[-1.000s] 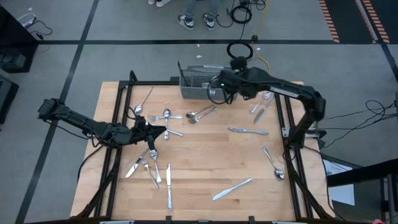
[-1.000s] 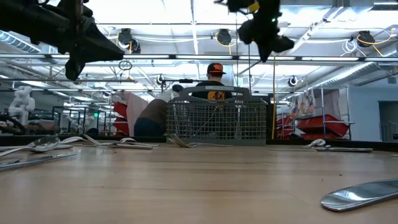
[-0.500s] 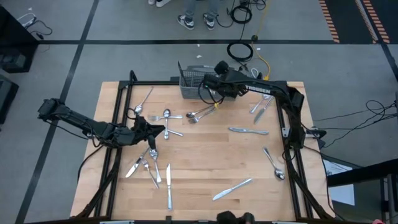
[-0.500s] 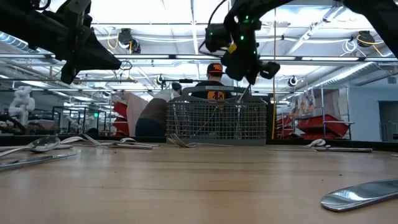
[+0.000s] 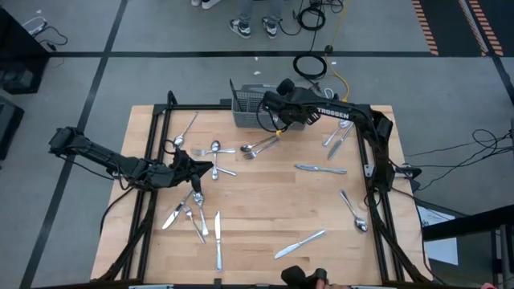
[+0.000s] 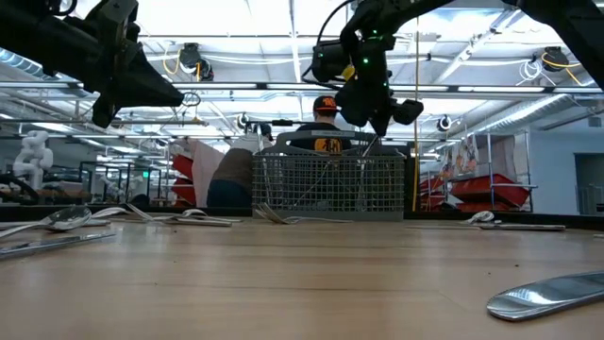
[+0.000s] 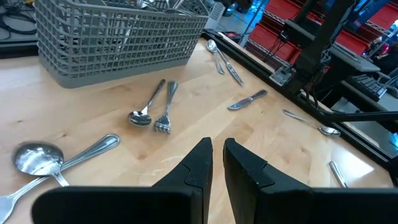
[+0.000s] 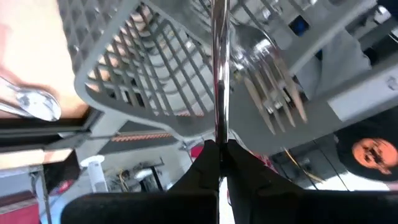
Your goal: Sort silverware
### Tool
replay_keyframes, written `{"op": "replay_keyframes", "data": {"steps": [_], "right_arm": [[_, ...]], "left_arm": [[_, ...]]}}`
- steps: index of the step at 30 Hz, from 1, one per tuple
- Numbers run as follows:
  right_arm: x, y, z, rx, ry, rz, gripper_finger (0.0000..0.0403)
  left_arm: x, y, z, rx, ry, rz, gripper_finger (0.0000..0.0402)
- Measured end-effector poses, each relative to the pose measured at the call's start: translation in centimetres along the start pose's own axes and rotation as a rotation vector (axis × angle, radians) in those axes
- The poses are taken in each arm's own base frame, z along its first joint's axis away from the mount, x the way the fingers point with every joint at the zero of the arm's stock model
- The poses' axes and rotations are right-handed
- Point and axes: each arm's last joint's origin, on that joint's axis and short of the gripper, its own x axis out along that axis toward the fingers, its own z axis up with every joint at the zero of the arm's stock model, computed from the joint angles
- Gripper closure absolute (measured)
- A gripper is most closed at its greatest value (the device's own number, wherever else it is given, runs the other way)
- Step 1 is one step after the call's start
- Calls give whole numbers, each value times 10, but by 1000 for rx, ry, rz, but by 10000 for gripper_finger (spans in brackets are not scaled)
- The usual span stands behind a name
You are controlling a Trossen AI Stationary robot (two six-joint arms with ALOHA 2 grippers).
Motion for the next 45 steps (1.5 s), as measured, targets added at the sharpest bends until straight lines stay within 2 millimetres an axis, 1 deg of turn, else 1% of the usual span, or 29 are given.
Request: {"op": "replay_keyframes", "data": {"steps": [12, 16, 22, 27, 33, 37, 42, 45], "right_arm": [[12, 14, 10, -118, 10, 45, 402], [12, 15, 11, -149, -12, 49, 402], [12, 15, 12, -147, -51, 68, 398], [12, 16, 13, -138, -59, 72, 372], [12, 15, 13, -108, -58, 65, 316], [10, 11, 16, -65, -47, 21, 283], [-3, 1, 12, -17, -40, -34, 267], [-18, -9, -1, 52, -6, -76, 267]], "left_arm": [[0, 2, -2, 15, 18, 17, 354], [0, 3, -3, 24, 25, 23, 354], [0, 2, -3, 19, 23, 21, 354], [0, 2, -3, 18, 23, 21, 354], [0, 2, -3, 17, 23, 20, 354], [0, 2, -3, 17, 22, 20, 354], [0, 2, -3, 17, 23, 20, 354], [0, 2, -3, 17, 22, 20, 354]]}}
